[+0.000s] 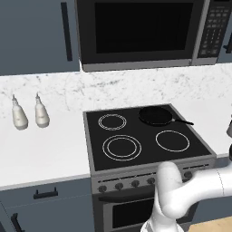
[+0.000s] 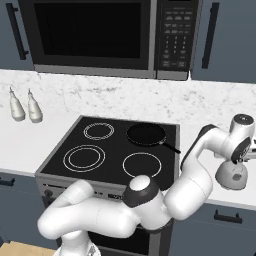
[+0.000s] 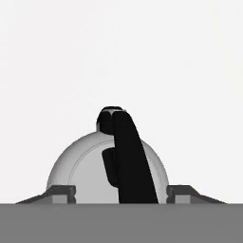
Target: Pick the kettle from the counter and place it on a stove burner. Then turn the burner on.
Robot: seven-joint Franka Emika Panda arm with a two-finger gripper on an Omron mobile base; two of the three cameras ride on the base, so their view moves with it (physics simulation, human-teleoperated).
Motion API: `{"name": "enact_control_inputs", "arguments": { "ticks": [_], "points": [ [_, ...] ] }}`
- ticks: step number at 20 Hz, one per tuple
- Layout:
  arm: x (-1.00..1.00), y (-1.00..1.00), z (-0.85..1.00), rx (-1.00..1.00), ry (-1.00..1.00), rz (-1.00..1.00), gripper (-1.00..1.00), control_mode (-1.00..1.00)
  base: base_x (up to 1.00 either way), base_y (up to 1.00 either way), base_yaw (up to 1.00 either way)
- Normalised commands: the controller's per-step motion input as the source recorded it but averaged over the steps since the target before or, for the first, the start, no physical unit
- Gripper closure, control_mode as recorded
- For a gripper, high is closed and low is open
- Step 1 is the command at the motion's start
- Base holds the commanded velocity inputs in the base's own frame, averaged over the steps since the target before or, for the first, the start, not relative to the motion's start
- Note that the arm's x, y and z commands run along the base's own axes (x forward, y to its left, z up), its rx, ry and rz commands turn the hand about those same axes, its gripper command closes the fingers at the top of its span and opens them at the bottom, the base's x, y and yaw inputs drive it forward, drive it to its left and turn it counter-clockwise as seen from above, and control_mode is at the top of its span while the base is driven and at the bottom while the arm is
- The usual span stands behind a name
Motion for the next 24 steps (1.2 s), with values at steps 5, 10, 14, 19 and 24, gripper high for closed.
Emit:
{"name": "enact_control_inputs", "arguments": {
  "ticks": [5,10,14,19,24],
  "points": [
    [0.03,0.00,0.00,0.00,0.00,0.00,1.00,-1.00,0.00,0.00,0.00],
    [-0.02,0.09,0.00,0.00,-0.04,0.00,1.00,-1.00,0.00,0.00,0.00],
    [-0.30,0.58,0.09,0.01,-0.20,0.00,1.00,-1.00,0.00,0.00,0.00],
    [-0.31,0.99,0.15,0.01,-0.22,0.00,1.00,-1.00,0.00,0.00,0.00],
    [-0.26,1.00,0.17,0.00,-0.20,0.00,1.00,-1.00,0.00,0.00,0.00]
  ]
}}
